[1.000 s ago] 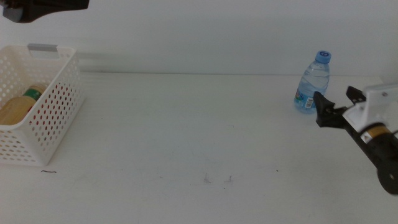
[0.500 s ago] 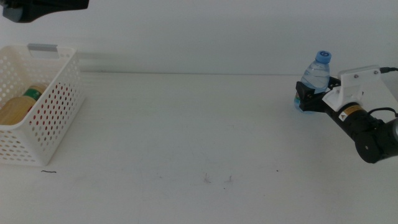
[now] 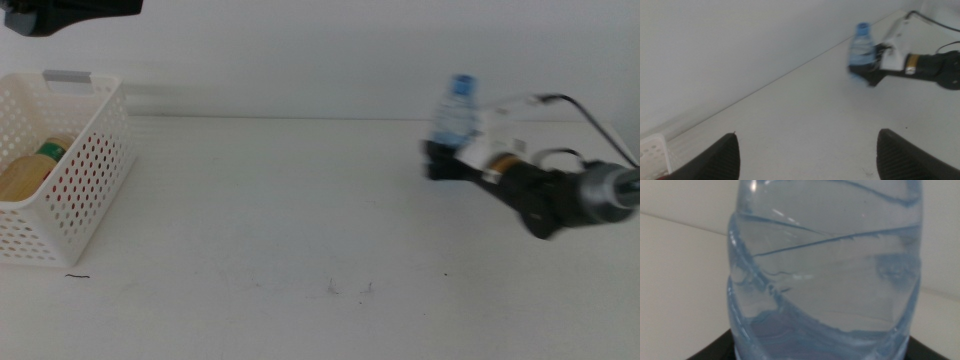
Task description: Use arms to grab the bottles and put them into the dustbin to the left of the table.
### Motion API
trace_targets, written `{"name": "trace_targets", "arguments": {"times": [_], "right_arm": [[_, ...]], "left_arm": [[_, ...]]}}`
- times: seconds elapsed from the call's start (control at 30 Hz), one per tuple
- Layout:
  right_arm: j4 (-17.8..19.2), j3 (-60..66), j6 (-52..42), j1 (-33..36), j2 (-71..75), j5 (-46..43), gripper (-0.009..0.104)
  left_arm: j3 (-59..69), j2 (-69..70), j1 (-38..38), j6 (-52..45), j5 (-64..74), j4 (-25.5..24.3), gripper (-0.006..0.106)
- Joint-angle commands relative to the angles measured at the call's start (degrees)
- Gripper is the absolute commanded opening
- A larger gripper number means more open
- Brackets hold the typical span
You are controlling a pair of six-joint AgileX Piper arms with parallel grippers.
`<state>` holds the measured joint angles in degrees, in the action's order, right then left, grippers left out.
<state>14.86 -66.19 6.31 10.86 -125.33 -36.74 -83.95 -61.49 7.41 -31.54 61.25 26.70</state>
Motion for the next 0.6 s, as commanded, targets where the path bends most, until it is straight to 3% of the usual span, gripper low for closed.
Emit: {"name": "trace_targets", "arguments": {"times": [0.0, 0.2, 0.43, 0.5, 0.57], "right_arm": [[1.5, -3.5, 1.0, 6.1, 3.3, -1.3, -0.002], [1.5, -15.0, 2.0, 19.0, -2.2, 5.8, -0.002], [1.3, -21.9, 1.7, 25.6, -10.3, 5.7, -0.001], [1.1, -22.8, 1.7, 26.2, -11.8, 5.5, 0.003], [-0.3, -23.0, 1.7, 26.4, -12.7, 5.1, 0.016]], "left_arm": [[0.0, 0.1, 0.1, 0.1, -0.7, 0.1, 0.093], [0.0, 0.1, 0.1, 0.1, -0.7, 0.1, 0.093], [0.0, 0.1, 0.1, 0.1, -0.7, 0.1, 0.093], [0.0, 0.1, 0.1, 0.1, -0.7, 0.1, 0.093], [0.0, 0.1, 0.1, 0.1, -0.7, 0.1, 0.093]]}}
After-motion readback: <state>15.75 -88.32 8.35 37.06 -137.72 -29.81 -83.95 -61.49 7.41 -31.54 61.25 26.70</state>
